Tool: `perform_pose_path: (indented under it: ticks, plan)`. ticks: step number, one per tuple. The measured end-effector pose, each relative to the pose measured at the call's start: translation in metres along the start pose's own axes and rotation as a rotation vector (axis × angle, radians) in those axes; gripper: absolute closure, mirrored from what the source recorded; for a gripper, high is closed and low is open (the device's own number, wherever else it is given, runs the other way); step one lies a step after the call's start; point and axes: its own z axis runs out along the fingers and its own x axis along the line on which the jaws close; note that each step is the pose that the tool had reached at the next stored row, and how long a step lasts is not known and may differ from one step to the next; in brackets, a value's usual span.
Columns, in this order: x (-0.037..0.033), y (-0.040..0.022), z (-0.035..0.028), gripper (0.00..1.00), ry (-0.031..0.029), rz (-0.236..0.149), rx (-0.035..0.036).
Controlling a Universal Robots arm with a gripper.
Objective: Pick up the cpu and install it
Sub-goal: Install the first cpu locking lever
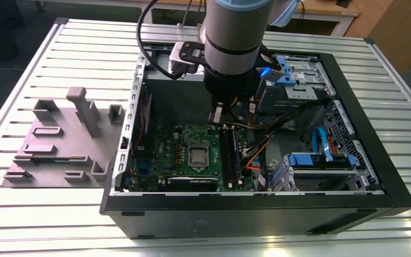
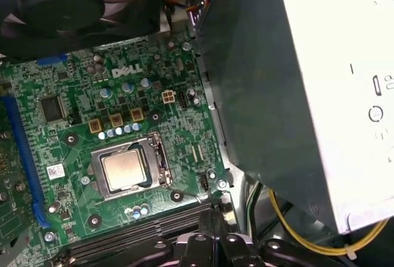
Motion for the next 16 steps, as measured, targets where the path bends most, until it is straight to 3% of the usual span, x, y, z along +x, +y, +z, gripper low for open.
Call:
perform_pose_path:
  ticks: [4, 10, 16]
  plan:
    - [0.0003, -0.0003, 0.0024, 0.9, -0.003, 0.04, 0.0048]
    - [-0.0008, -0.0041, 0.0032, 0.9, -0.0062, 0.06, 0.0068]
    - [-0.0007, -0.0038, 0.008, 0.9, -0.0085, 0.067, 0.0072]
